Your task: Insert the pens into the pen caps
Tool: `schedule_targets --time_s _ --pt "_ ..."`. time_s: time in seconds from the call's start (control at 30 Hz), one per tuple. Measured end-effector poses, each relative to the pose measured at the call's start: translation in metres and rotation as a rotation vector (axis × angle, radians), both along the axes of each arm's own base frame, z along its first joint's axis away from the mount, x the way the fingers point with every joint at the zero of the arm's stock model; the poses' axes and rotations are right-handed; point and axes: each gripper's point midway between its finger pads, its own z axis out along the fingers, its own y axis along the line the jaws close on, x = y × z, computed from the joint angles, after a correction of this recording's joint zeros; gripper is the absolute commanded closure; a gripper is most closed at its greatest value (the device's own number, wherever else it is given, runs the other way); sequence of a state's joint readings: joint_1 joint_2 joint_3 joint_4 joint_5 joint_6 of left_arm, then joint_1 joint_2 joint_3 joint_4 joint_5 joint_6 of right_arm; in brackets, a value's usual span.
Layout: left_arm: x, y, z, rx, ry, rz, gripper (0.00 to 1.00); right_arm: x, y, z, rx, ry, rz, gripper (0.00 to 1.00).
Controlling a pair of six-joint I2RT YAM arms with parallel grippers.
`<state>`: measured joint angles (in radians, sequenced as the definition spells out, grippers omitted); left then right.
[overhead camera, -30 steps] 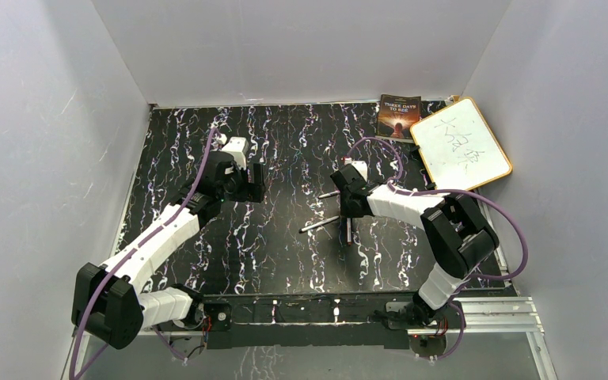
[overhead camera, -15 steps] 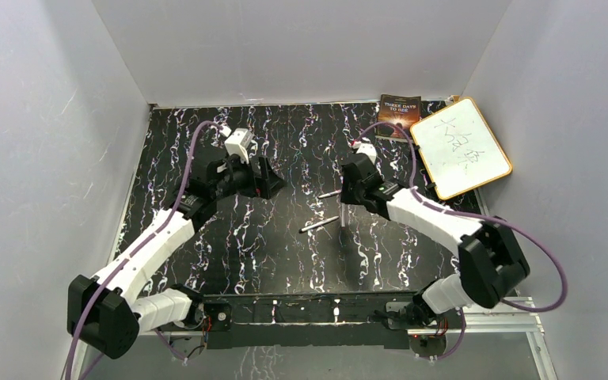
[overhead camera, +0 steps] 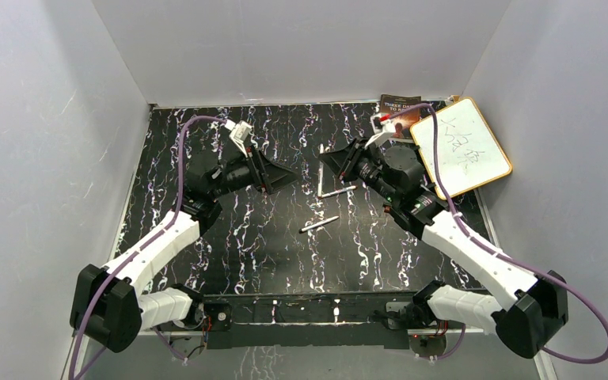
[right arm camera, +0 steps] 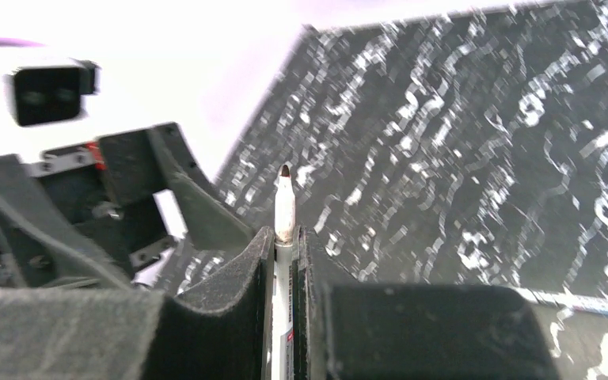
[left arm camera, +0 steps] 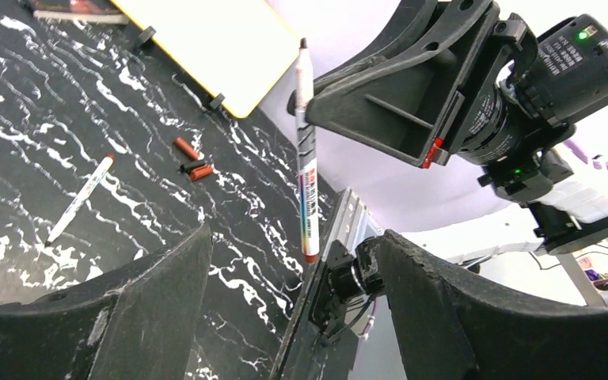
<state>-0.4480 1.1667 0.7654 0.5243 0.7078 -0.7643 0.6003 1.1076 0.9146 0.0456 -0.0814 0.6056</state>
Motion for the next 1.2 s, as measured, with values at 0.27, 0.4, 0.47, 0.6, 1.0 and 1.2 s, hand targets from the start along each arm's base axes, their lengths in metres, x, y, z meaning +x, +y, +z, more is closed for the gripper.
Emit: schedule_targets --time_s 0.27,0.4,0.47,0.6,1.0,1.2 --pt "-0.007 0.002 0.021 -0.114 -0.049 0.009 0.29 -0.011 0.013 0.046 0.162 -0.110 0.084 1.00" --pt "-0.008 0.002 0.028 -0.144 -0.068 0.007 0.29 -0.012 0.019 0.050 0.180 -0.118 0.117 1.00" --pt "-0.009 0.001 0.034 -0.159 -0.088 0.006 0.29 -0.014 0.022 0.050 0.186 -0.116 0.137 1.00" --pt "-0.014 -0.002 0.046 -0.199 -0.116 -0.011 0.37 -0.016 0.026 0.051 0.197 -0.115 0.162 1.00" --pt "-0.018 -0.021 0.039 -0.174 -0.097 -0.061 0.49 -0.017 0.034 0.059 0.211 -0.127 0.205 1.00" --pt "-0.016 -0.026 0.043 -0.178 -0.106 -0.070 0.55 -0.018 0.034 0.060 0.216 -0.129 0.212 1.00"
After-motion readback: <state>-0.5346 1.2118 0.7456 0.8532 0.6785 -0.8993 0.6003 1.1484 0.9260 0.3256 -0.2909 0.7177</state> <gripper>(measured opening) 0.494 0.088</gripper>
